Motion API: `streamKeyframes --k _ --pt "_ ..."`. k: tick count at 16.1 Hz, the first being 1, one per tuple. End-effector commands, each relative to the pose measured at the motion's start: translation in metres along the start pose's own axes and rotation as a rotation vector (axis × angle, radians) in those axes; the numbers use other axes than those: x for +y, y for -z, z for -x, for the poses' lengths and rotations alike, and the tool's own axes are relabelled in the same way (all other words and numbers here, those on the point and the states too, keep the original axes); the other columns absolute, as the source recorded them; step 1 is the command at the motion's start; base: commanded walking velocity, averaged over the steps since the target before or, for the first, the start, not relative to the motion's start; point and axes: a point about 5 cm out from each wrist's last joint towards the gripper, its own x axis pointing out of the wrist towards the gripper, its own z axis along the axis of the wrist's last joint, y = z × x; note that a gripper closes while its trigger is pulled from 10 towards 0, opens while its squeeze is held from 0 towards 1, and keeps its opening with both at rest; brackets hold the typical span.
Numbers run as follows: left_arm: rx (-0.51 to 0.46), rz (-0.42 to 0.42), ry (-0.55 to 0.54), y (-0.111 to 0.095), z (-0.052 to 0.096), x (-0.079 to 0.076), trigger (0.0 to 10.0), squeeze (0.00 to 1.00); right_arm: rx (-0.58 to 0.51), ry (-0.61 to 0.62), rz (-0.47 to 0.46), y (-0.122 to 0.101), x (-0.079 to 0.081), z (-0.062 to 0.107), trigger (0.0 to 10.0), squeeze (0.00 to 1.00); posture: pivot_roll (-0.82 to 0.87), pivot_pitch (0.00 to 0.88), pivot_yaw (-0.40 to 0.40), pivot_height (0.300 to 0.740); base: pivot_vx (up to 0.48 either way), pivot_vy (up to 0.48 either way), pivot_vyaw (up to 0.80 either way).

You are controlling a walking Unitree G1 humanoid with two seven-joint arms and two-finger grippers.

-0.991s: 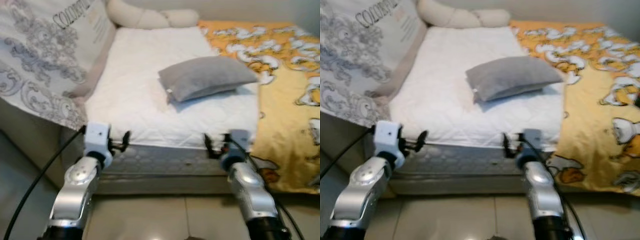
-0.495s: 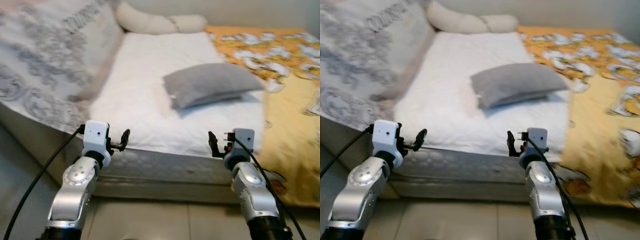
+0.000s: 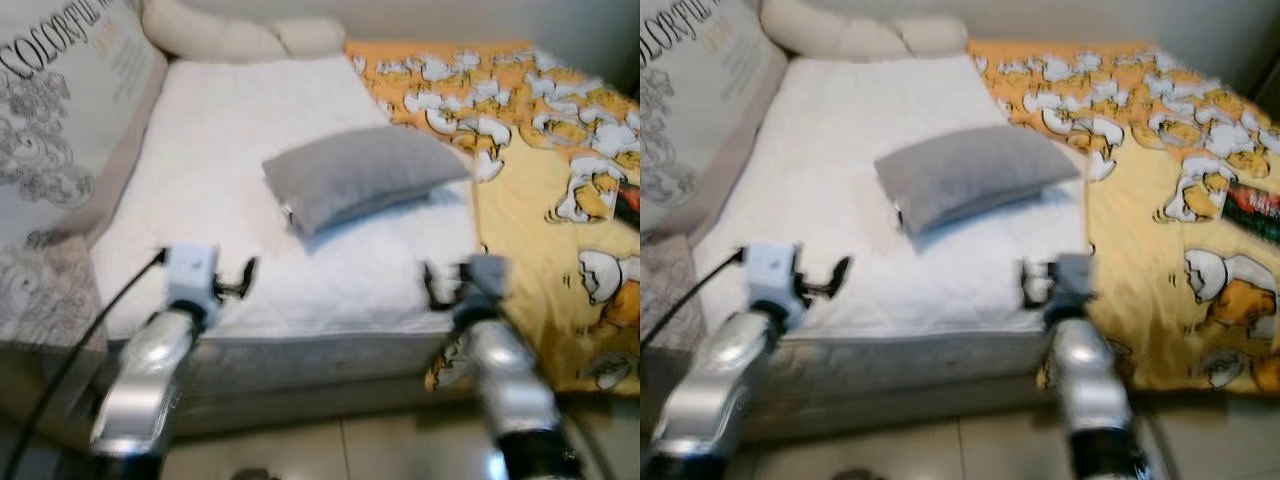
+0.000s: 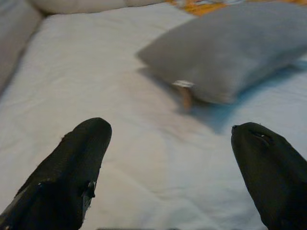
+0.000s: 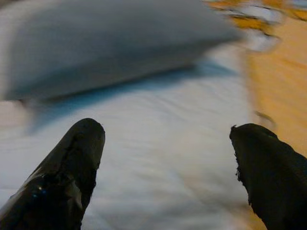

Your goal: Clean up the room

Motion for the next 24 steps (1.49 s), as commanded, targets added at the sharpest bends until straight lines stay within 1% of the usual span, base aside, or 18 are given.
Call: streamKeyframes --k 1,2,3,5,7,18,19,20,21,22,23,24 --pt "-0.017 -0.001 0.014 -0.004 -0.003 -0.006 10.0 0.0 -0.02 0.007 0.0 -0.006 -0.011 0.0 10.0 0.0 0.0 0.0 0.002 0.74 0.345 0.0 0.0" --pt "-0.018 0.004 0.013 -0.004 -0.003 -0.006 10.0 0.0 -0.021 -0.038 0.01 -0.008 -0.008 0.0 10.0 0.0 0.0 0.0 0.002 0.74 0.349 0.0 0.0" --pt "-0.018 0.005 0.013 -0.004 -0.003 -0.007 10.0 0.0 -0.023 -0.053 0.022 -0.009 -0.007 0.001 10.0 0.0 -0.01 0.0 0.002 0.74 0.356 0.0 0.0" --pt "-0.019 0.006 0.013 -0.004 -0.004 -0.007 10.0 0.0 -0.031 -0.037 0.043 -0.009 -0.006 0.0 10.0 0.0 0.0 0.0 0.001 0.74 0.368 0.0 0.8" --pt "-0.022 -0.002 0.011 -0.005 -0.004 -0.007 10.0 0.0 -0.029 -0.014 0.013 -0.008 -0.007 0.0 10.0 0.0 0.0 0.0 0.0 0.74 0.364 0.0 0.0" --pt "-0.025 -0.006 0.018 -0.004 -0.004 -0.009 10.0 0.0 -0.023 -0.025 -0.003 -0.007 -0.006 0.001 10.0 0.0 0.0 0.0 -0.001 0.74 0.361 0.0 0.0" --pt "-0.024 -0.008 0.021 -0.004 -0.004 -0.009 10.0 0.0 -0.02 -0.054 0.015 -0.007 -0.003 0.002 10.0 0.0 0.0 0.0 0.0 0.74 0.352 0.0 0.0" --pt "-0.024 -0.01 0.023 -0.004 -0.004 -0.009 10.0 0.0 -0.021 -0.076 0.034 -0.008 -0.001 0.002 10.0 0.0 0.0 0.0 0.0 0.74 0.356 0.0 0.49" --pt "-0.024 -0.01 0.023 -0.004 -0.004 -0.009 10.0 0.0 -0.022 -0.076 0.033 -0.008 -0.001 0.002 10.0 0.0 0.0 0.0 -0.001 0.74 0.352 0.0 0.8" --pt "-0.024 -0.009 0.023 -0.004 -0.004 -0.009 10.0 0.0 -0.025 -0.071 0.028 -0.008 -0.001 0.002 10.0 0.0 0.0 0.0 -0.001 0.74 0.352 0.0 0.8" --pt "-0.024 -0.009 0.023 -0.004 -0.004 -0.009 10.0 0.0 -0.025 -0.051 -0.006 -0.007 -0.002 0.002 10.0 0.0 0.0 0.0 -0.001 0.74 0.352 0.0 0.0" --pt "-0.024 -0.009 0.023 -0.004 -0.004 -0.009 10.0 0.0 -0.024 -0.047 -0.009 -0.007 -0.002 0.002 10.0 0.0 0.0 0.0 -0.001 0.74 0.352 0.0 0.0"
